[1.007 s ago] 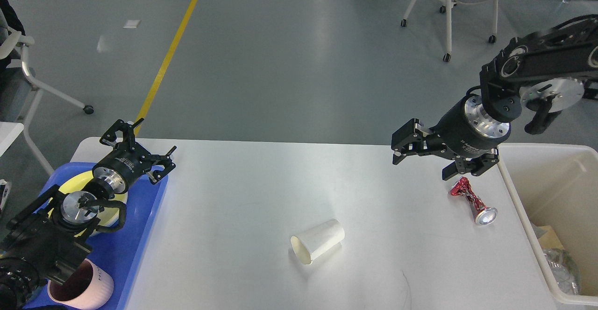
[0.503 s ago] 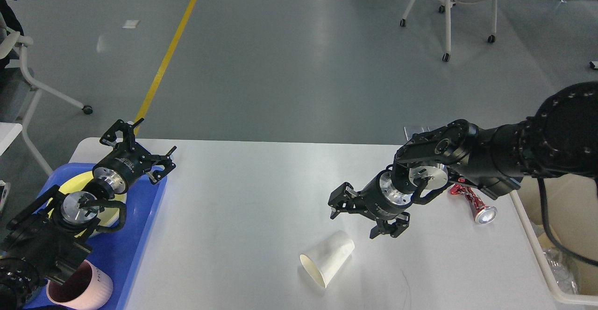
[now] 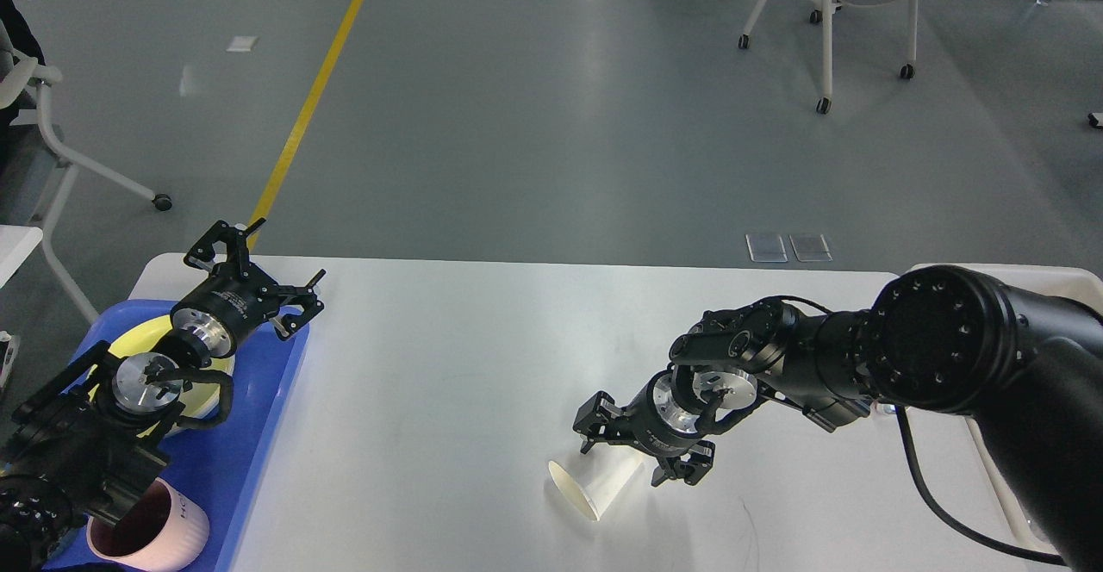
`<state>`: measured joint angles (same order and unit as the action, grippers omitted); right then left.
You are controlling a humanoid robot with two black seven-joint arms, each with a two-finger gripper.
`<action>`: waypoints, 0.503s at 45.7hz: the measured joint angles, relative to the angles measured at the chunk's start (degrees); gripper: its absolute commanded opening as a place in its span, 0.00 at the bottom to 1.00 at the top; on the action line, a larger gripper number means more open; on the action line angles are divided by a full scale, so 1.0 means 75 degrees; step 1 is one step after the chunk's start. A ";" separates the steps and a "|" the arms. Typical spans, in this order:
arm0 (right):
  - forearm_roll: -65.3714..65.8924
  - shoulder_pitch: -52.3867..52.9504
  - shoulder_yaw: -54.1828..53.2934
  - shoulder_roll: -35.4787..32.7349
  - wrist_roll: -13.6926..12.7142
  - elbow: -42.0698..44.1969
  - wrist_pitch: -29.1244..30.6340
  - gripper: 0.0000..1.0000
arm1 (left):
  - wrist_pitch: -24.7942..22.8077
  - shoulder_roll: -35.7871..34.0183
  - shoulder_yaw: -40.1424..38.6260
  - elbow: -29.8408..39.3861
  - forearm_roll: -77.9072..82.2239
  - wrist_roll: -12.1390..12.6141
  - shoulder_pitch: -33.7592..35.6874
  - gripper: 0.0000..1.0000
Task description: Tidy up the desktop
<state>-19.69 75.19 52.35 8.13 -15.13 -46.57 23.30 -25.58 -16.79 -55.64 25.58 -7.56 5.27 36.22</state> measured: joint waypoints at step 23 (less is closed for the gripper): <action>-0.0948 -0.0632 -0.0144 0.0363 -0.0224 0.0515 -0.1078 0.96 | 0.0000 0.0000 0.0000 0.0000 0.0000 0.0000 0.0000 1.00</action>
<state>-26.80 70.46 51.27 10.86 -16.81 -42.71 15.22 -25.58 -16.79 -55.64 25.58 -7.56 5.27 36.21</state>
